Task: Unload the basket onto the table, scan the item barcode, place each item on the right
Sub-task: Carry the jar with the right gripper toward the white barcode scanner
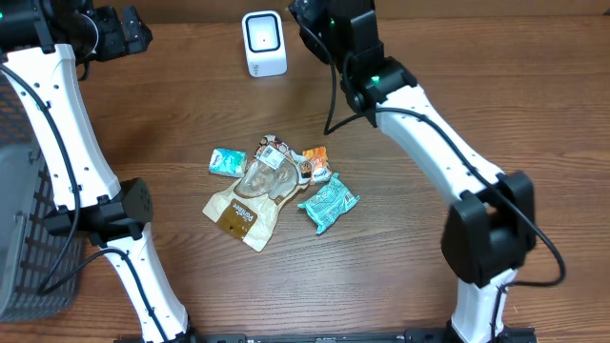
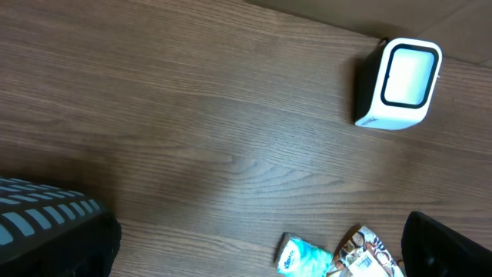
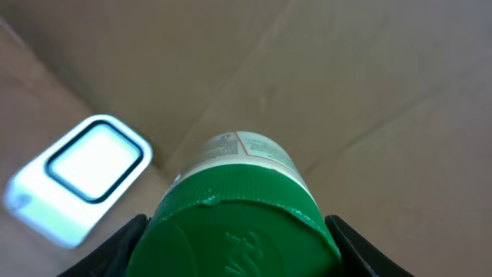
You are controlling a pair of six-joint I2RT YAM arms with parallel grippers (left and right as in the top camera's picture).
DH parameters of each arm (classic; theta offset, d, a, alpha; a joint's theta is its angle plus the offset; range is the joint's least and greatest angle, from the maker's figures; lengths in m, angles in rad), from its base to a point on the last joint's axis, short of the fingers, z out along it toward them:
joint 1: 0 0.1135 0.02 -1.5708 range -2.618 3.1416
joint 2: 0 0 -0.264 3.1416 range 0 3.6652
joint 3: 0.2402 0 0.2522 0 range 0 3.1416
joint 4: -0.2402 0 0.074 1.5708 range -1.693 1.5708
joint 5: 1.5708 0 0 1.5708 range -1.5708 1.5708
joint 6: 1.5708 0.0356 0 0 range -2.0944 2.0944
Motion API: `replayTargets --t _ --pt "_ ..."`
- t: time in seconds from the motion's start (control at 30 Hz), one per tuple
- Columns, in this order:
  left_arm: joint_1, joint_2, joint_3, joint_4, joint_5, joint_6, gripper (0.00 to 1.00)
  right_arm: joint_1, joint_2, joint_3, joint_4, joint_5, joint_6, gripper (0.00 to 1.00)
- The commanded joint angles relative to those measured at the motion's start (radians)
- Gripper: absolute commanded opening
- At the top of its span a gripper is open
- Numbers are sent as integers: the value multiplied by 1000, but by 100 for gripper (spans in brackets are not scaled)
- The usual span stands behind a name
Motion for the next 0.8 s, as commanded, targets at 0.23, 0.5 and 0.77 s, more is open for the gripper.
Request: replayTargets --t 0.23,0.5,0.77 --pt "2 -35 18 -2 -7 -14 100 51 185 23 338 -13 -449 13" --pt "3 -35 18 -2 -7 -14 100 108 307 23 478 -30 -690 13" --pt "3 -35 18 -2 -7 -14 100 108 332 23 504 -68 -723 14"
